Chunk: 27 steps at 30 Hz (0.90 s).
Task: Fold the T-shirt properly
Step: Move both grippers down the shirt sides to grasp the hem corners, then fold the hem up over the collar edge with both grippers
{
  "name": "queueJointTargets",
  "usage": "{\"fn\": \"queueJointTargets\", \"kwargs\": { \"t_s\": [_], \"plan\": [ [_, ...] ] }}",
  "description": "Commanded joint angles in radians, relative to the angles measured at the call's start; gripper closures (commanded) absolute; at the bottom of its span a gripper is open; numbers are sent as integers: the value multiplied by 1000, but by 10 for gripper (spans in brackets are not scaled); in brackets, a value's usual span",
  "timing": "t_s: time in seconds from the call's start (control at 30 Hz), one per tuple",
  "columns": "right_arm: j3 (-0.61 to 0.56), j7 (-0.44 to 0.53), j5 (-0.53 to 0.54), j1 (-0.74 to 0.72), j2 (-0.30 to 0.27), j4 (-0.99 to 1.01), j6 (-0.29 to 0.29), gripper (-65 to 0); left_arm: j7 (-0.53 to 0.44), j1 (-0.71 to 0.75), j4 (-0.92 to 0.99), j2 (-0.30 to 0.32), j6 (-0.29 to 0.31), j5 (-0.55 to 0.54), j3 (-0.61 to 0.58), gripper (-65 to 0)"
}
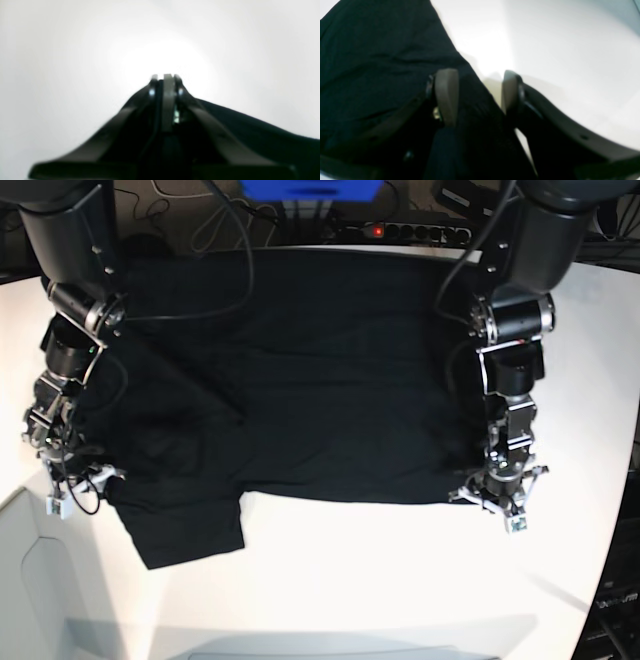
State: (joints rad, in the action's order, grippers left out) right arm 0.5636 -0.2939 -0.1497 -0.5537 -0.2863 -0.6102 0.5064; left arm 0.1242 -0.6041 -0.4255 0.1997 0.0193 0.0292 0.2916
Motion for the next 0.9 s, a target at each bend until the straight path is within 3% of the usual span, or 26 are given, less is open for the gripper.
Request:
{"fn": "queueJointTargets", "kwargs": {
  "t_s": [0.0,0.2,0.37,0.67,0.87],
  "plan": [
    [-20,-11,3,-18,-14,-7,-4,-228,70,10,4,14,-23,8,-1,-1],
    [-141,-11,3,4,-14,-10,-4,0,76,22,-5,16,-23,7,2,0],
    [-138,-14,3,10,-12,-104,-4,0,105,40,-83,16,-23,7,5,0],
    [-136,-18,6,125,9,-439,-2,0,288,191,-491,7,-22,5,7,0],
    [-135,-18,8,254,58,-692,1,0,377,296,-738,-21,-17,5,44,0]
  ]
}}
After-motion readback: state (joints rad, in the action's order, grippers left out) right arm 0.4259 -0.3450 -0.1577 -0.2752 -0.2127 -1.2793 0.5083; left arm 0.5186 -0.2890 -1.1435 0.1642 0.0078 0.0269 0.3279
